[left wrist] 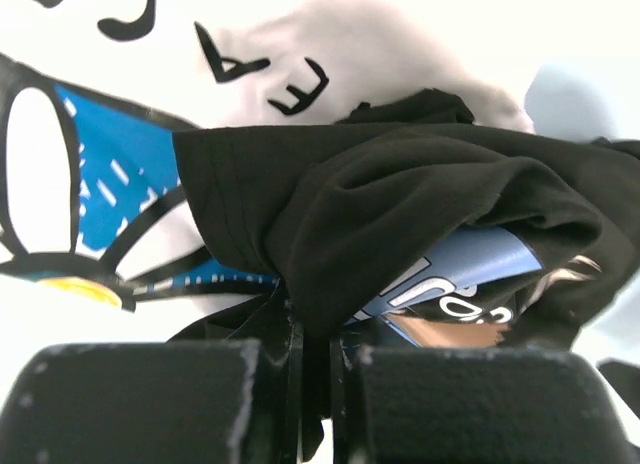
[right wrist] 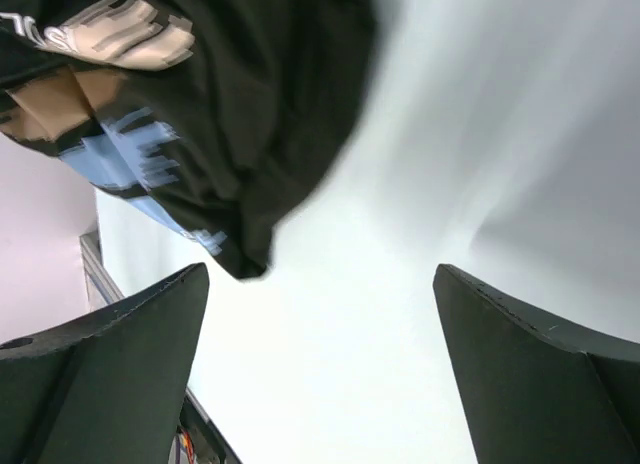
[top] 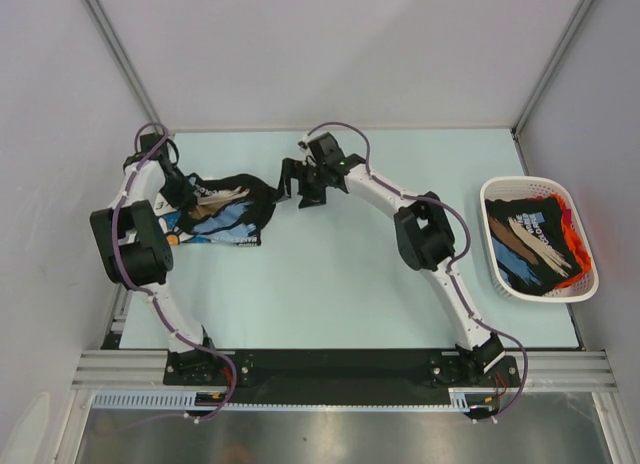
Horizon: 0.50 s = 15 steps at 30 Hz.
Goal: Fold and stack the t-shirts
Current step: Neatly place the folded tshirt to the corner
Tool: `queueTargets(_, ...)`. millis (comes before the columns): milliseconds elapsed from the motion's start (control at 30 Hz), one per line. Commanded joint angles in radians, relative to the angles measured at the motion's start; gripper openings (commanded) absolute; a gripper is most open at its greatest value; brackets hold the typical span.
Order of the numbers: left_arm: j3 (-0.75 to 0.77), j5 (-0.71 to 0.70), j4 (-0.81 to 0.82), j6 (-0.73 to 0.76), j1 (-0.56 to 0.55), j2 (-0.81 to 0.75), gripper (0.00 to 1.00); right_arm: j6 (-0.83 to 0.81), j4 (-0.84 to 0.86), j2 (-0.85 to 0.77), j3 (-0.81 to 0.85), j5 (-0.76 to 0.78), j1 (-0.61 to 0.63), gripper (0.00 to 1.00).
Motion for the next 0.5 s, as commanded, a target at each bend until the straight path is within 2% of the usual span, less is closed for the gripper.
queueTargets(0, 0.07, -0.005, 0.076, 0.027, 0.008, 0.029, 0.0, -0.043, 0.04, -0.209, -0.139, 0.065, -0.047, 1.0)
queueTargets(233, 0.13, 0.081, 0.082, 0.007, 0.015, 0.008, 0.0, -0.088, 0.031, -0.315, -0.327, 0.078, -0.09, 1.0)
queueTargets(467, 0.195, 0.042, 0.019, 0.013, 0.041, -0.089, 0.0, -0.073, 0.065, -0.332, -0.432, 0.072, -0.082, 1.0)
